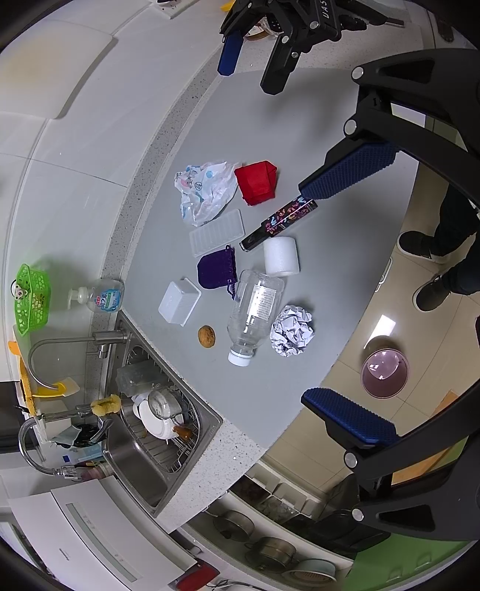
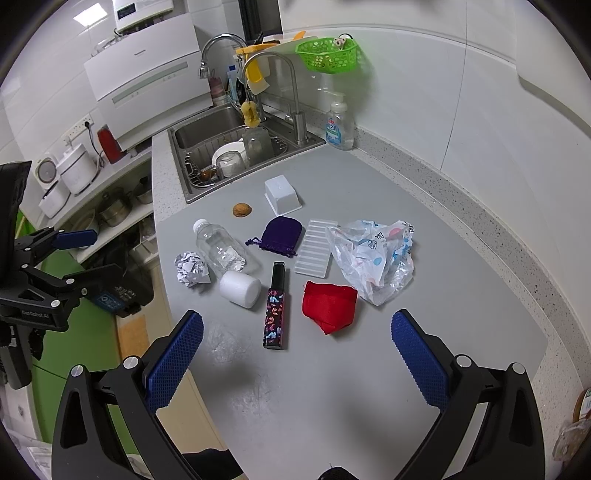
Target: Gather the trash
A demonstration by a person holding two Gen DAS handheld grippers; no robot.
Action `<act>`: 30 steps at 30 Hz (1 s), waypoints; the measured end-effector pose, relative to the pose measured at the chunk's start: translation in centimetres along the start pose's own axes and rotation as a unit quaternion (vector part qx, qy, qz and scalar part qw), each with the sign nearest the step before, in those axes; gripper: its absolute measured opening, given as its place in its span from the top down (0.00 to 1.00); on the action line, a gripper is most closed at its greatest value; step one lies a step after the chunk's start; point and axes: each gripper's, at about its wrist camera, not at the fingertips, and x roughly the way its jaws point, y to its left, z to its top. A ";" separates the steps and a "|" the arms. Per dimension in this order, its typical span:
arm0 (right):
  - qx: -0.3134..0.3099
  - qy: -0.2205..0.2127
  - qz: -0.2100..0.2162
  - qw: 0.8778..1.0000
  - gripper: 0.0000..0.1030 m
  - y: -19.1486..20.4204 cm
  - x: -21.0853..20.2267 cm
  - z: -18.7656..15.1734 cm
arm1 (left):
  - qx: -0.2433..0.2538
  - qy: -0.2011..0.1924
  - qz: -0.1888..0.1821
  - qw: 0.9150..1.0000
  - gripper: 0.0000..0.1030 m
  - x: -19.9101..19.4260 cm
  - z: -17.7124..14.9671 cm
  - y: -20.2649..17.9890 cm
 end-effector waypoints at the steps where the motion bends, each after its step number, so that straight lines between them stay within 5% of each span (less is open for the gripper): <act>1: 0.000 0.000 0.000 1.000 0.05 0.0 0.0 0.0 | 0.000 0.000 0.000 1.000 0.03 0.0 0.0 0.0; 30: 0.000 0.001 0.000 1.000 0.05 0.0 -0.1 -0.1 | -0.002 0.001 -0.002 1.000 0.03 -0.3 0.1 0.3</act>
